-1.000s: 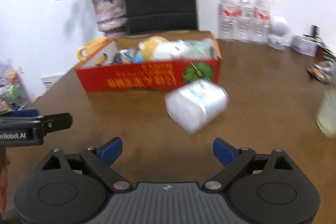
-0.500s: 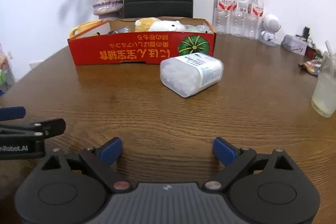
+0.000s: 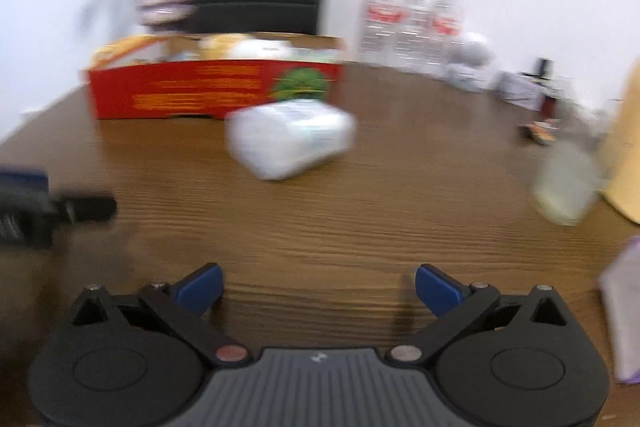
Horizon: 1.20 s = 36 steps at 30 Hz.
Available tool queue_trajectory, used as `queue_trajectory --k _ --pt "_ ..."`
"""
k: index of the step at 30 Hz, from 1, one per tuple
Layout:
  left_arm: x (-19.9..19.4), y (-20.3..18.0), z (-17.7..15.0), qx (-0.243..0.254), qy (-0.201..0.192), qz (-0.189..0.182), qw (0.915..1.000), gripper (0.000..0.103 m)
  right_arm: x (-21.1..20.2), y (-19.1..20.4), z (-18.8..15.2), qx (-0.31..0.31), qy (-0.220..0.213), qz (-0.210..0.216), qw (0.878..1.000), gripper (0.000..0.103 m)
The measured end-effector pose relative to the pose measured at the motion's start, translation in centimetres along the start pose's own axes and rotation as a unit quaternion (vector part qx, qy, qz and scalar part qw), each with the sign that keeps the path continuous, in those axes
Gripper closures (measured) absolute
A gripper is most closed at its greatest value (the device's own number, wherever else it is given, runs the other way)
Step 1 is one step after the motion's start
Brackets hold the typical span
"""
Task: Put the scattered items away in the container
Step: 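Grasp the white cotton-ball container with the left tool, then carry the cotton-ball container into the box and open the left tool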
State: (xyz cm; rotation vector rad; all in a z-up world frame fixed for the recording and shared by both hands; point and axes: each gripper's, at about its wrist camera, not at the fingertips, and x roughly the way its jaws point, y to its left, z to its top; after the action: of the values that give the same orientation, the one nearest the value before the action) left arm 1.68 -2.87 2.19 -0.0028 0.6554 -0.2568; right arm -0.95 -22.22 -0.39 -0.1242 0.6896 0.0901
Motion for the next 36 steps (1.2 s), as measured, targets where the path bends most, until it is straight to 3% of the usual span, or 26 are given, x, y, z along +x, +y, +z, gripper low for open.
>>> queue_trajectory --k 2,7,10,12,16,18,22,25,28,30,31,36 --pt "2.6 -2.1 2.3 0.024 0.004 -0.034 0.9991 0.000 0.4 -2.0 0.0 0.021 0.005 -0.002 1.000 0.000" --pt "9.1 -6.5 6.0 0.080 0.036 -0.051 0.9948 0.000 0.6 -5.4 -0.6 0.061 0.013 0.009 0.998 0.000" --pt "10.9 -6.3 6.0 0.087 0.066 -0.051 0.9928 0.033 0.8 -5.8 -0.6 0.048 0.014 0.024 0.998 0.000" --pt "9.8 -4.5 5.3 0.069 0.080 -0.085 0.9908 0.034 0.8 -5.5 -0.5 0.019 0.016 0.056 0.998 0.000" --pt "5.9 0.3 2.3 0.109 0.071 -0.182 0.9747 0.034 0.9 -4.9 -0.2 -0.039 0.021 0.120 0.992 0.000" --pt "4.0 2.3 1.0 0.135 0.064 -0.177 0.9728 0.034 1.0 -4.6 -0.1 -0.068 0.024 0.152 0.986 0.001" --pt "1.6 4.8 0.0 0.130 0.062 -0.181 0.9729 0.034 1.8 -2.2 2.0 -0.143 0.021 0.206 0.968 0.011" --pt "0.3 5.1 -0.3 0.155 0.049 -0.219 0.9622 0.034 2.5 -0.4 3.9 -0.200 0.009 0.233 0.952 0.016" --pt "-0.2 4.7 -0.6 0.187 0.046 -0.218 0.9567 0.034 2.8 0.9 5.1 -0.250 0.006 0.258 0.933 0.017" --pt "-0.3 4.9 -0.8 0.185 0.044 -0.216 0.9578 0.034 2.7 1.7 5.6 -0.265 0.007 0.273 0.925 0.018" --pt "-0.4 5.0 -0.8 0.174 0.041 -0.219 0.9591 0.034 2.5 2.1 5.7 -0.266 0.003 0.283 0.922 0.018" --pt "-1.9 5.2 1.0 0.121 -0.002 -0.217 0.9688 0.036 2.3 3.9 5.2 -0.258 -0.016 0.264 0.929 0.018"
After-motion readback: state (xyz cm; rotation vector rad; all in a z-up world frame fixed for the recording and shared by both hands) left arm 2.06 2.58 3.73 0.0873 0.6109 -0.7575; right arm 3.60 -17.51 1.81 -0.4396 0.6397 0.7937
